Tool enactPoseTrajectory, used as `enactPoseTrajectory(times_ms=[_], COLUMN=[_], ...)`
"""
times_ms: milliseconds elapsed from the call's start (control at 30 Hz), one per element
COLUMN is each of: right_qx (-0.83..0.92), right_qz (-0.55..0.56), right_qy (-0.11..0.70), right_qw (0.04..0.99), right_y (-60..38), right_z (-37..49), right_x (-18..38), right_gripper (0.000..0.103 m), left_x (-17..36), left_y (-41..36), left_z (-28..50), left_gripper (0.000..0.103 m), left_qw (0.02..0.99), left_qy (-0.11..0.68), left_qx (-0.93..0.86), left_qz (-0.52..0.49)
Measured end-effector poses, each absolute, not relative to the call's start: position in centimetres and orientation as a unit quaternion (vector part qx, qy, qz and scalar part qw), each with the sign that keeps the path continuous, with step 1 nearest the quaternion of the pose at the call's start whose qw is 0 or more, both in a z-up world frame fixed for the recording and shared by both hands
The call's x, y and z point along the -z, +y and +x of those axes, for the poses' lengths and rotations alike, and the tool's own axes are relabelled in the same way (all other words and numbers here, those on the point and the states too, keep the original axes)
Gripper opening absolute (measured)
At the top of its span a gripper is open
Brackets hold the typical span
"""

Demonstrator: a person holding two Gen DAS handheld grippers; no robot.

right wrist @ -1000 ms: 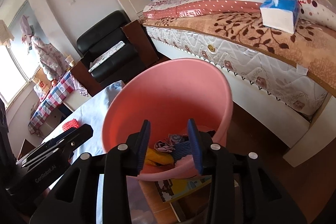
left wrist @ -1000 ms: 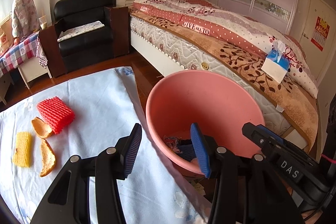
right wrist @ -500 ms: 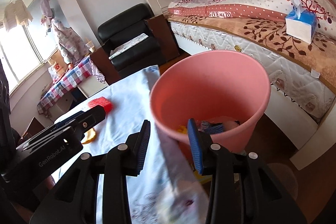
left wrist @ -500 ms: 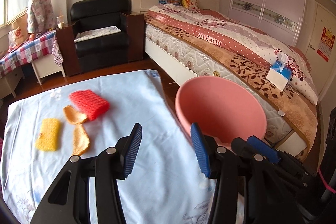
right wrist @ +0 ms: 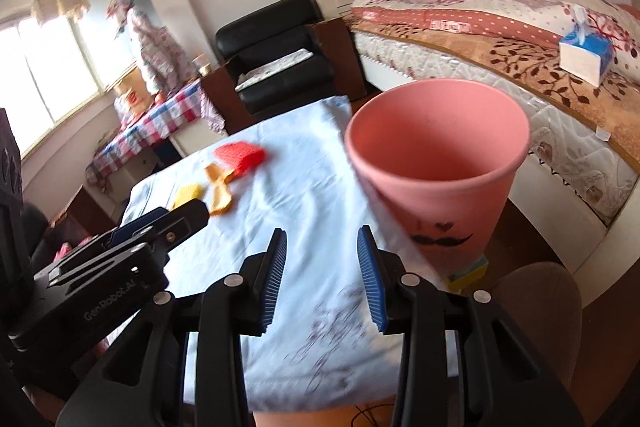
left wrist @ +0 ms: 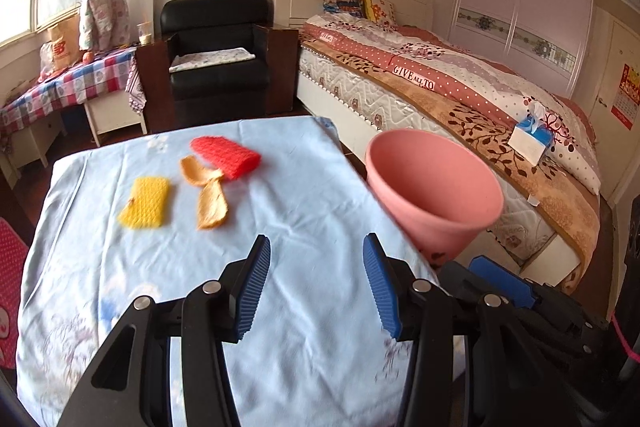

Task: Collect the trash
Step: 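Move both tools back over the table toward the foam sleeves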

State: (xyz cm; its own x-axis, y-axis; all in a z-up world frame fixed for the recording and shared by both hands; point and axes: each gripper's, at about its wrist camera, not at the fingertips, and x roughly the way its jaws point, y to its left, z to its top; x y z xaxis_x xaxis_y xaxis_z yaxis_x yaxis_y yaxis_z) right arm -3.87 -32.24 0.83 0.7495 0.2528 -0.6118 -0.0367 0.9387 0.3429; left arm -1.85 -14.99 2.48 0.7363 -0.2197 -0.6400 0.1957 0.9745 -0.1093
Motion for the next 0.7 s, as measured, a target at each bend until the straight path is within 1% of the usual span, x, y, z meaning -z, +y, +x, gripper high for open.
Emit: enactPoseTrajectory(times_ms=[300, 533, 700], right_qx=[-0.089, -0.109, -0.105], right_qz=[0.133, 0.082, 0.06], right_qy=[0.331, 0.334, 0.307], right_qw=[0.93, 0.933, 0.944], right_y=[-30.3, -27.7, -26.7], right_z=[-7.4, -9.2, -11.6], right_x=[-2.6, -3.9, -5.5], right_gripper=[0.038, 0.038, 0.038], left_x=[-3.5, -4.7, -5.9], left_y=[-12.3, -11.7, -11.5], left_z=[-5.8, -8.7, -10.8], left_gripper=[0.048, 0.048, 0.049], left_qw=[0.938, 0.945, 0.95], left_qy=[0.331, 0.31, 0.29], left_qx=[0.09, 0.093, 0.106], left_qz=[-0.043, -0.045, -0.044])
